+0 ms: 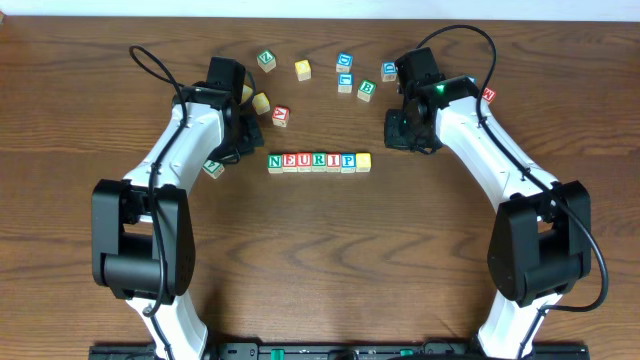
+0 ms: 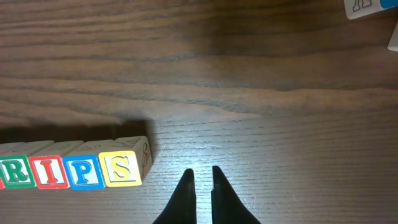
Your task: Spell out NEURIPS
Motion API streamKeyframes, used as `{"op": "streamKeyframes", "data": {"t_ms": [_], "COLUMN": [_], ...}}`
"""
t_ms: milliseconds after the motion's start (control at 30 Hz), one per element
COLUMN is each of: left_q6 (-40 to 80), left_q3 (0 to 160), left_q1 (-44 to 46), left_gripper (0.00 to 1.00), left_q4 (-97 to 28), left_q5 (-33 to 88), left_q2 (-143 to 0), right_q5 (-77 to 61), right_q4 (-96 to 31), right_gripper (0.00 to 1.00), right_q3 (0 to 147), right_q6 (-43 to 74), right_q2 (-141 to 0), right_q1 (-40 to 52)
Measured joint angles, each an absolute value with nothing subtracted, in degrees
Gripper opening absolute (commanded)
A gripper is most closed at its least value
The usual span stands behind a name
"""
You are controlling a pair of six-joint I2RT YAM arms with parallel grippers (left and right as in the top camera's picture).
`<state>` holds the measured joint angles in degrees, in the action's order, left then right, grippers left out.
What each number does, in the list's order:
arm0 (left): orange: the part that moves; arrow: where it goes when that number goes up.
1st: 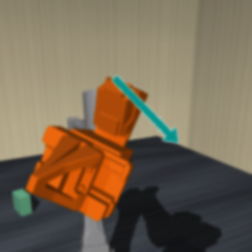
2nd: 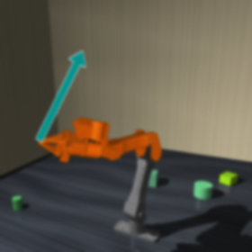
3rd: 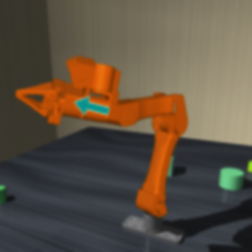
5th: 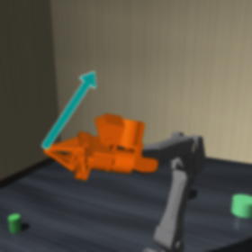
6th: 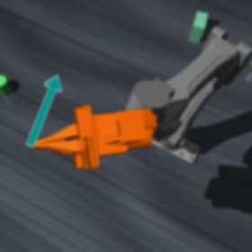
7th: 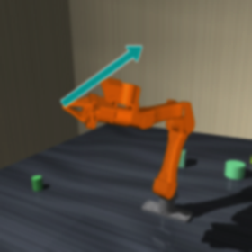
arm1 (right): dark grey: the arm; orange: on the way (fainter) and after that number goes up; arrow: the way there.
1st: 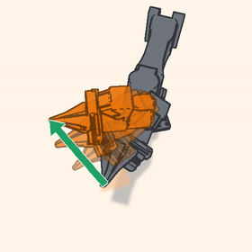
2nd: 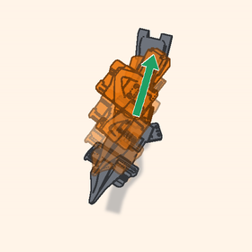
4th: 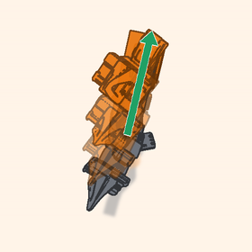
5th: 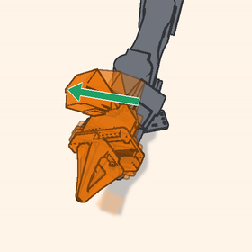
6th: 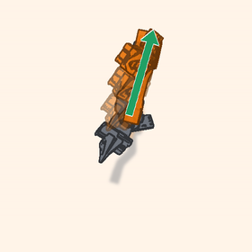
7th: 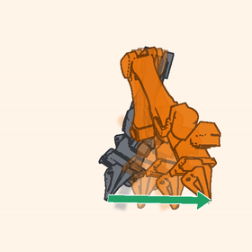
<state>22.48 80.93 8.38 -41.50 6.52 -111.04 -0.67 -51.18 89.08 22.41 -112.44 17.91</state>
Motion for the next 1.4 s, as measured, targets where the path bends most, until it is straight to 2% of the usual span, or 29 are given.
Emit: {"op": "streamKeyframes", "data": {"t_ms": [433,1400], "left_q6": [22.4,18.0], "left_q3": [80.9,80.9], "left_q1": [9.1,14.4], "left_gripper": [0.08,0.08], "left_q4": [-40.6,-39.1], "left_q5": [8.7,15.1], "left_q2": [-117.1,-117.2], "right_q5": [-0.7,-0.7], "right_q4": [-48.8,-47.7], "right_gripper": [0.06,0.06], "right_q3": [87.5,85.3], "right_q6": [22.5,23.0], "right_q2": [-112.4,-112.6], "right_q1": [17.9,17.8]}}
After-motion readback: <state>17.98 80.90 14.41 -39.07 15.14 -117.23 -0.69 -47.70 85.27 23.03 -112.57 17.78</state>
